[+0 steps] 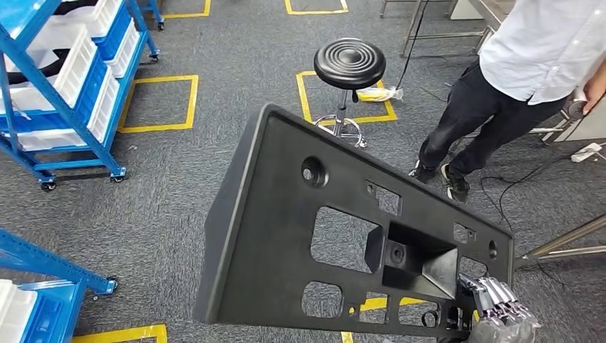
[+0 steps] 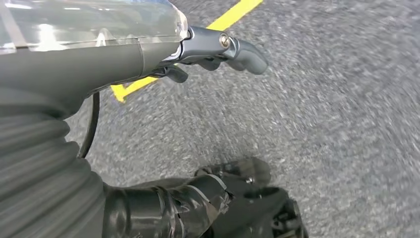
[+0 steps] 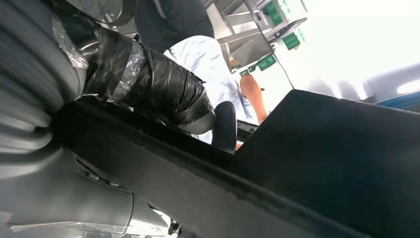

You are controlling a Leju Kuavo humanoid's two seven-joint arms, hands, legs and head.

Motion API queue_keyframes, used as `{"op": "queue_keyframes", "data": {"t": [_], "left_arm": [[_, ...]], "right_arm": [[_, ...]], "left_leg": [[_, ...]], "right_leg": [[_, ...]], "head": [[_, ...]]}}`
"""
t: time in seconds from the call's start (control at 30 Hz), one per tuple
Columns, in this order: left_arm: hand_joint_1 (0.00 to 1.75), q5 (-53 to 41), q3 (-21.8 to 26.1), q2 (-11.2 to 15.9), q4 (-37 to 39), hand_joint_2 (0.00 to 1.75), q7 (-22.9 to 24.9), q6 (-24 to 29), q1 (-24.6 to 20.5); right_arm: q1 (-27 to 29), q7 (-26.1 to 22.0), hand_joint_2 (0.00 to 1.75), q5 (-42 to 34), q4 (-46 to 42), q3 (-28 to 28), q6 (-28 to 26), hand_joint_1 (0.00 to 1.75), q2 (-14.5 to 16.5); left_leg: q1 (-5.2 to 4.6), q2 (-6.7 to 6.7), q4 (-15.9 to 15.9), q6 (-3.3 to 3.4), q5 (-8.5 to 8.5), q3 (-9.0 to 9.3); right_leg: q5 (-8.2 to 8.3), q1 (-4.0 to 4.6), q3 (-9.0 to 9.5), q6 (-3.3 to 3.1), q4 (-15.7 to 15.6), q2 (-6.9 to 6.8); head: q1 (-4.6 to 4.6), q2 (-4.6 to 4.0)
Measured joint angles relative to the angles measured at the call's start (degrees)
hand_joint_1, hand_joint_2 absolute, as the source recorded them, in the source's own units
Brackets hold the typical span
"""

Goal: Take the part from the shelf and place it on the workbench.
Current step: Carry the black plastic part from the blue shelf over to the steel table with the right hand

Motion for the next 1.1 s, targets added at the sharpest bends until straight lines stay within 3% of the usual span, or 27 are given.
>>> {"op": "queue_keyframes", "data": {"t": [0.07,0.13,0.2,0.23,0.3,0.33,0.37,0.43,0.5,0.57,0.63,0.7,0.73,0.77,0.8,0.87,0.93,1.0,1.03,1.1], "left_arm": [[0.0,0.0,0.0,0.0,0.0,1.75,0.0,0.0,-0.1],[0.0,0.0,0.0,0.0,0.0,1.75,-0.1,0.0,0.0],[0.0,0.0,0.0,0.1,0.0,1.75,-0.1,0.0,0.2],[0.0,0.1,0.0,0.1,0.0,1.75,-0.1,0.0,0.2],[0.0,0.1,0.0,0.1,0.0,1.75,0.0,0.1,0.0],[0.0,0.1,0.0,0.1,0.0,1.75,0.0,0.1,0.0],[0.0,0.1,0.0,0.1,0.0,1.75,0.0,0.2,-0.1],[0.0,0.1,0.0,0.0,0.0,1.75,0.1,0.3,-0.1],[0.0,0.0,0.0,-0.1,0.0,1.75,0.1,0.3,-0.2],[0.0,-0.1,0.0,-0.1,0.0,1.75,0.1,0.3,-0.3],[0.0,0.0,0.0,-0.1,0.0,1.75,0.1,0.3,-0.2],[0.0,0.0,0.0,0.0,0.0,1.75,0.1,0.3,0.0],[0.0,0.1,0.0,0.1,0.0,1.75,0.1,0.3,0.2],[0.0,0.1,0.0,0.1,0.0,1.75,0.2,0.3,0.2],[0.0,0.2,0.0,0.1,0.0,1.75,0.2,0.3,0.2],[0.0,0.3,0.0,0.1,0.0,1.75,0.2,0.2,0.2],[0.0,0.3,0.0,0.2,0.0,1.75,0.2,0.2,0.1],[0.0,0.4,0.0,0.1,0.0,1.75,0.2,0.1,0.0],[0.0,0.4,0.0,0.1,0.0,1.75,0.3,0.1,0.0],[0.0,0.4,0.0,0.1,0.0,1.75,0.2,0.1,-0.1]], "right_arm": [[0.0,0.0,1.75,-0.1,0.0,-0.1,0.0,1.75,0.0],[-0.1,0.0,1.75,-0.2,0.0,-0.1,0.0,1.75,0.0],[-0.2,0.0,1.75,-0.4,0.1,-0.1,0.0,1.75,0.0],[-0.2,0.1,1.75,-0.5,0.2,-0.1,0.0,1.75,0.0],[-0.2,0.1,1.75,-0.8,0.3,-0.1,0.0,1.75,0.0],[-0.2,0.2,1.75,-0.8,0.3,-0.1,0.0,1.75,0.0],[-0.3,0.2,1.75,-0.9,0.3,-0.1,0.0,1.75,0.0],[-0.3,0.2,1.75,-0.9,0.3,-0.2,0.0,1.75,0.0],[-0.3,0.3,1.75,-0.9,0.3,-0.2,0.0,1.75,0.0],[-0.3,0.4,1.75,-0.9,0.3,-0.2,0.0,1.75,0.0],[-0.3,0.5,1.75,-0.9,0.4,-0.3,0.0,1.75,0.0],[-0.3,0.7,1.75,-0.9,0.4,-0.3,0.0,1.75,0.0],[-0.3,0.7,1.75,-0.9,0.5,-0.3,0.0,1.75,0.0],[-0.2,0.7,1.75,-0.9,0.5,-0.3,0.0,1.75,0.0],[-0.1,0.7,1.75,-0.9,0.5,-0.3,0.0,1.75,0.0],[-0.1,0.7,1.75,-0.9,0.5,-0.3,0.0,1.75,0.0],[0.0,0.7,1.75,-0.9,0.5,-0.3,0.0,1.75,0.0],[0.3,0.6,1.75,-1.0,0.5,-0.4,0.0,1.75,0.0],[0.4,0.6,1.75,-1.0,0.5,-0.4,0.0,1.75,0.0],[0.5,0.6,1.75,-1.0,0.4,-0.4,0.0,1.75,0.0]], "left_leg": [[0.07,1.25,-0.4,0.71,0.26,0.07],[-0.1,2.66,-0.5,1.13,0.23,0.08],[-0.27,4.25,-0.5,1.29,0.08,0.08],[-0.33,4.98,-0.5,1.32,-0.01,0.15],[-0.43,6.24,-0.5,1.25,-0.24,0.49],[-0.51,6.76,-0.5,1.15,-0.38,0.7],[-0.62,7.27,-0.5,0.99,-0.52,0.88],[-0.77,8.27,-0.6,0.61,-0.69,1.11],[-0.78,8.94,-0.7,0.1,-0.91,1.47],[-0.67,6.86,1.1,-0.44,-2.37,0.96],[-0.53,3.9,7.1,-0.78,-5.63,-1.75],[-0.49,3.13,13.9,-1.01,-8.08,-5.19],[-0.46,3.09,15.0,-1.09,-7.79,-5.95],[-0.43,3.01,13.9,-1.14,-6.34,-5.66],[-0.34,2.6,10.5,-1.17,-3.99,-4.26],[-0.09,0.38,3.3,-1.1,-0.87,-1.17],[-0.1,-0.99,0.5,-0.68,-0.52,0.0],[-0.22,-0.05,0.2,0.01,-0.27,0.09],[-0.17,0.53,0.0,0.4,-0.1,0.16],[0.02,1.85,-0.5,1.07,0.14,0.26]], "right_leg": [[-1.72,0.07,-1.3,0.49,2.7,-2.47],[-5.25,0.13,-4.51,0.89,9.4,-5.31],[-7.04,0.06,-7.35,1.03,15.1,-5.92],[-6.41,0.07,-7.46,0.98,15.3,-6.02],[-2.66,0.25,-4.29,0.49,9.3,-6.89],[-1.24,0.59,-2.15,0.06,5.2,-8.24],[-0.26,1.01,-0.5,-0.4,2.0,-9.4],[-0.15,1.72,0.52,-1.05,-0.5,-10.53],[0.2,1.59,0.58,-1.45,-1.1,-9.21],[0.68,1.04,1.03,-1.96,-1.9,-7.93],[0.89,0.74,1.21,-2.29,-2.2,-6.74],[0.85,0.72,1.13,-2.4,-2.0,-5.3],[0.79,0.68,1.11,-2.39,-1.8,-4.49],[0.7,0.61,1.1,-2.3,-1.6,-3.62],[0.55,0.49,1.09,-2.11,-1.3,-2.79],[0.17,0.36,0.82,-1.55,-0.5,-1.36],[0.08,0.32,0.27,-0.9,0.0,-0.27],[0.29,0.24,-0.11,-0.31,-0.1,0.59],[0.13,0.3,-0.3,-0.06,0.2,0.05],[-1.99,0.42,-1.92,0.45,3.5,-2.8]], "head": [[0.06,0.0],[0.11,0.0],[0.1,0.0],[0.09,0.0],[0.09,0.0],[0.08,0.0],[0.09,0.0],[0.08,0.0],[0.07,0.0],[0.05,0.0],[0.02,0.0],[0.0,0.0],[0.0,0.0],[-0.01,0.0],[-0.01,0.0],[0.01,0.0],[0.03,0.0],[0.02,0.0],[0.05,0.0],[0.14,0.0]]}}
